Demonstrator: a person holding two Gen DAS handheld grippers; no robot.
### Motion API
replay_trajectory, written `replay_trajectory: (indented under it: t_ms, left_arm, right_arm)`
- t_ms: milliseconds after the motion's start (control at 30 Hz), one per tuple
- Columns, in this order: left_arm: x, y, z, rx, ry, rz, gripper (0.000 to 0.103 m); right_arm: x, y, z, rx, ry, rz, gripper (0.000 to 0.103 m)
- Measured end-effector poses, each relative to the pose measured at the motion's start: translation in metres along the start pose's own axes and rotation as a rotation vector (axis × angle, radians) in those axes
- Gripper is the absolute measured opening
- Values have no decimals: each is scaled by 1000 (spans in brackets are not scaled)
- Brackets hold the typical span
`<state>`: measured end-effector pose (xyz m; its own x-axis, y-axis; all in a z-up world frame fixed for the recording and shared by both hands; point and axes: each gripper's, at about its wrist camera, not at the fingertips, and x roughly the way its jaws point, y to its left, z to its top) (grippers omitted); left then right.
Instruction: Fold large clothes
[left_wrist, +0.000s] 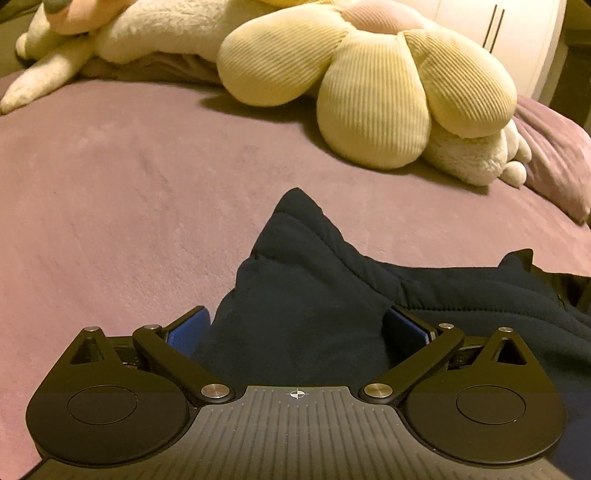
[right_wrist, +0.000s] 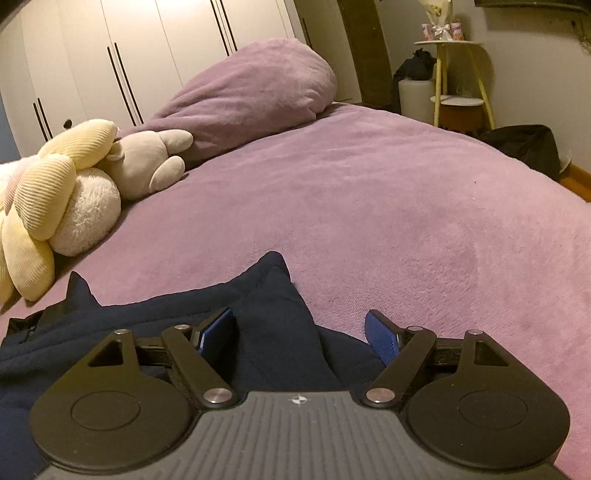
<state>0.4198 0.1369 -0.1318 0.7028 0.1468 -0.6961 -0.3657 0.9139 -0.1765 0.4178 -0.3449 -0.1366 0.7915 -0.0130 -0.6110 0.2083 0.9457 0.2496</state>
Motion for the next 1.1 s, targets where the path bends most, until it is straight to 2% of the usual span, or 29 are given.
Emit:
replay_trajectory:
  t_ms: [167,267,333,400,500,567,700,867,1000,1033,1100]
  left_arm:
    - [-13,6,1,-17,19,13,103]
    - [-31,13,-1,-2,19,12,103]
    - [-51,21,-10,11,3,27,103]
    - [-72,38,-23,-30,0,-15,103]
    - [-103,69,-39,-102,33,-98,103]
    - [-119,87,-50,-135,64,-137,103]
    - [-136,119,-69,-210,172,-260,103]
    - [-130,132,-71,-265,210,-405,103]
    - [-112,133,-68,-331,216,-439,103]
    - [-109,132,-66,-323,214,-447,103]
    - [-106,127,-63,-307,211,-450,103]
  right_arm:
    - [-14,6,3,-1,-26,-67,80]
    - [-39,4,2,46,-65,-164,81]
    - [-64,1,-2,62,-88,-174,81]
    - [-97,2,-12,27,-133,-139,81]
    - [-145,14,-40,-95,-212,-99,81]
    - [-168,23,-61,-168,-225,-62,81]
    - [-189,36,-86,-197,-157,43,81]
    - [-192,61,-105,-147,-72,117,81]
    - [-194,84,-106,-130,-42,183,81]
    - [-194,90,-106,-131,-25,223,81]
    - [-192,105,-106,-146,-6,246,81]
